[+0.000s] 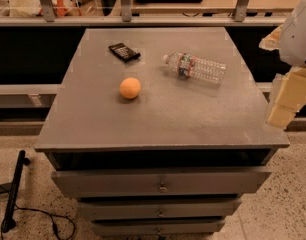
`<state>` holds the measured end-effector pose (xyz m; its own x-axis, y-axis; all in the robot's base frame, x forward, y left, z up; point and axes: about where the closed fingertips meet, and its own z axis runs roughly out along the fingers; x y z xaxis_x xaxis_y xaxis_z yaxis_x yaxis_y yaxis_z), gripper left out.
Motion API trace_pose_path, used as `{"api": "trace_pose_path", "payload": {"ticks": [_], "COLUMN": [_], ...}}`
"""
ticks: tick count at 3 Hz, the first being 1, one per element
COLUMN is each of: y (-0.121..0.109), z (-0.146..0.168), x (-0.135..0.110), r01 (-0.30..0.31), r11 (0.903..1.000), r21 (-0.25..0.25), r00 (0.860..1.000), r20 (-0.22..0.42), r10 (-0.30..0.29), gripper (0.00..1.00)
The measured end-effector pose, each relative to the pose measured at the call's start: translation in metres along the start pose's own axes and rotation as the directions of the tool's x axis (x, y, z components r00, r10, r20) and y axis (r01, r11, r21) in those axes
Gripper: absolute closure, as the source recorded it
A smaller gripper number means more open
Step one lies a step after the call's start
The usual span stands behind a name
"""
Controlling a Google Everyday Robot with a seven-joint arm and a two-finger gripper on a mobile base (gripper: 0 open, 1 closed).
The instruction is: Pick rxbar chocolate
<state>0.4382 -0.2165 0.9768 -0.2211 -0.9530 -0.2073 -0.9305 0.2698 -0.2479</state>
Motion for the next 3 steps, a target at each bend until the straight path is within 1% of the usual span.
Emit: {"api": "trace_pose_path", "payload": {"ticks": [2, 3], "y": [-0.002, -0.019], "z": [-0.002, -0.013], "x": [-0.002, -0.007], "r01": [-0.005, -0.055], "r11": [0.9999, 0.9926], "r21": [0.015, 0.108], "r00": [1.0, 0.993], "r20": [0.007, 0.105], "r10": [0.004, 0.044], "gripper": [0.0, 0.0]}}
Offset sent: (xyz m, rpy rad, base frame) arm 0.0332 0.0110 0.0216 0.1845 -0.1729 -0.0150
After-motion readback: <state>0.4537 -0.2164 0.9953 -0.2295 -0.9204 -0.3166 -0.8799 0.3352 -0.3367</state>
